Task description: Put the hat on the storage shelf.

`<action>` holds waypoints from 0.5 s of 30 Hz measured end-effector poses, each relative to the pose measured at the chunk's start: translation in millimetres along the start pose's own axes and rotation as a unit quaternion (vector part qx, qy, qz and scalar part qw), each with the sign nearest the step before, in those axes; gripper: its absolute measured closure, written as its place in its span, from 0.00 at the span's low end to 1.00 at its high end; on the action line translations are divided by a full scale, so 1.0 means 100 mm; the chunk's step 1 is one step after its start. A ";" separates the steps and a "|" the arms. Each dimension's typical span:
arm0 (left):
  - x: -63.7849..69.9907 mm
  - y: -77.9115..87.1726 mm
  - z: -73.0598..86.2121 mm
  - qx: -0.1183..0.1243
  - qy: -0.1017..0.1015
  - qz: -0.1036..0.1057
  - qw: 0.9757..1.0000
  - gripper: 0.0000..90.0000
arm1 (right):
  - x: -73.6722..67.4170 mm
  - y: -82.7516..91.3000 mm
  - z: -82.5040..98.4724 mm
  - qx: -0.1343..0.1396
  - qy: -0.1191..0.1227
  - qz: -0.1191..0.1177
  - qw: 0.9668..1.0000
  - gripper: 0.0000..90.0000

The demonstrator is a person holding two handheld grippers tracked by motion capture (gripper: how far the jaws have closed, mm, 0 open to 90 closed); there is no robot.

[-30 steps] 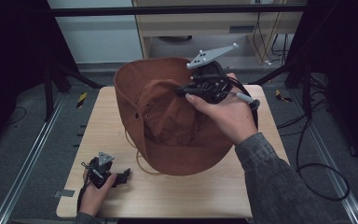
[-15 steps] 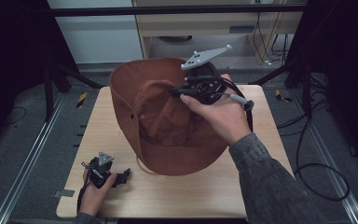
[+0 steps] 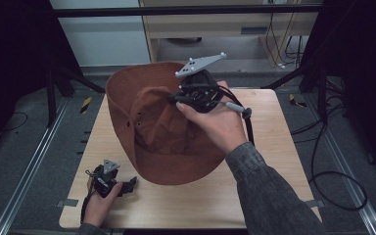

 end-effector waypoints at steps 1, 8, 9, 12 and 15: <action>0.00 0.00 0.00 0.000 0.000 0.000 1.000 0.00 | -0.01 -0.01 0.00 -0.001 -0.001 0.000 1.000 0.99; 0.00 0.00 0.00 0.000 0.000 0.000 1.000 0.00 | -0.03 -0.10 0.00 -0.001 -0.002 -0.004 1.000 0.99; 0.00 0.00 0.00 0.000 0.000 0.001 1.000 0.00 | -0.03 -0.11 0.00 -0.002 -0.001 -0.004 1.000 0.99; 0.00 0.00 0.00 -0.001 0.000 0.002 1.000 0.00 | -0.03 -0.16 0.00 -0.003 -0.001 -0.007 1.000 0.99; 0.00 0.00 0.00 -0.001 -0.003 0.002 1.000 0.00 | -0.04 -0.21 0.00 -0.007 -0.001 -0.010 1.000 0.99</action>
Point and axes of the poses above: each handheld gripper's, and its own axes: y roughly backward along the jaws, z roughly out of its underside, x roughly to its right, the point moved 4 cm from there along -y, roughly forward along the jaws, and after that the axes turned 11 degrees about -y, right-handed, at the moved point
